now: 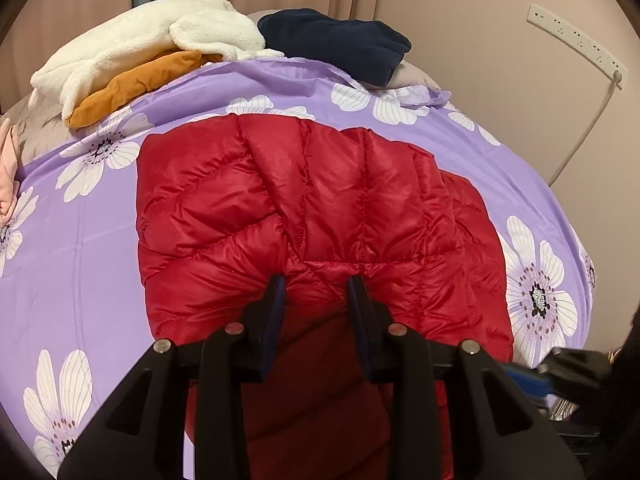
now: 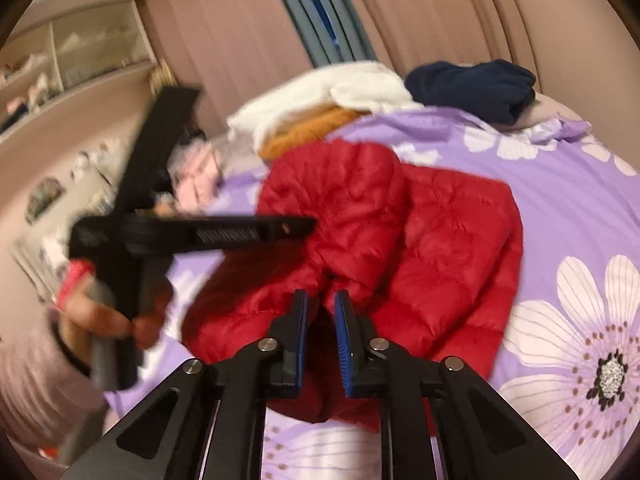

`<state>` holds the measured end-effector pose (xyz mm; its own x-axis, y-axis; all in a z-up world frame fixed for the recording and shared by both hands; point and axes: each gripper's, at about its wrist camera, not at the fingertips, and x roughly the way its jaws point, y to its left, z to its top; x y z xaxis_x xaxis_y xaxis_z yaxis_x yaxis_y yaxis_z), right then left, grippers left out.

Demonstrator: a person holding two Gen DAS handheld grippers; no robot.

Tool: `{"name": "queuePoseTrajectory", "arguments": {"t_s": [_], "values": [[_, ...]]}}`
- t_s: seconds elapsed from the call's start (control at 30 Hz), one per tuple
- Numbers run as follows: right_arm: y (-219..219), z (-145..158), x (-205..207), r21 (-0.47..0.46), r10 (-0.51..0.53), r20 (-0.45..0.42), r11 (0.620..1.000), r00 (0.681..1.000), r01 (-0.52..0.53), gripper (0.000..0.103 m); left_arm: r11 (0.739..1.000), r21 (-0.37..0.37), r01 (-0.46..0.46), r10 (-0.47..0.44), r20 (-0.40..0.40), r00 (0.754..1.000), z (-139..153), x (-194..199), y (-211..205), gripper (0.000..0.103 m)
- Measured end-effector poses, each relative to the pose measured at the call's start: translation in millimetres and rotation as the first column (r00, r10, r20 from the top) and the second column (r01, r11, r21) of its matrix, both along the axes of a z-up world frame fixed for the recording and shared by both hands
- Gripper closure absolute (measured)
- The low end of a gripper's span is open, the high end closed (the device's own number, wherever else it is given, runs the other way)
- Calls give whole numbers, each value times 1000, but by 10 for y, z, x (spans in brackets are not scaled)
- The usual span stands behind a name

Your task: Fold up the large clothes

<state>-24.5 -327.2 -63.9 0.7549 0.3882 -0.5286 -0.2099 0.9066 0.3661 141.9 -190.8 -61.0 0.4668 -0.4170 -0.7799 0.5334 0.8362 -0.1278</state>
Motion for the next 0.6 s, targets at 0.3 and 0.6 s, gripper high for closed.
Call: {"name": "queuePoseTrajectory", "arguments": {"t_s": [0.3,0.6], "values": [[-25,-407,150,-11,-20,-115,1000,993,19,94,1000,5,0,0,-6,1000,-56,4,-42,70],[-65,-376,112,42,-10,-136,999,991,16,94,987,-131,-92,85,-55,995,211,-70,379,52]]}}
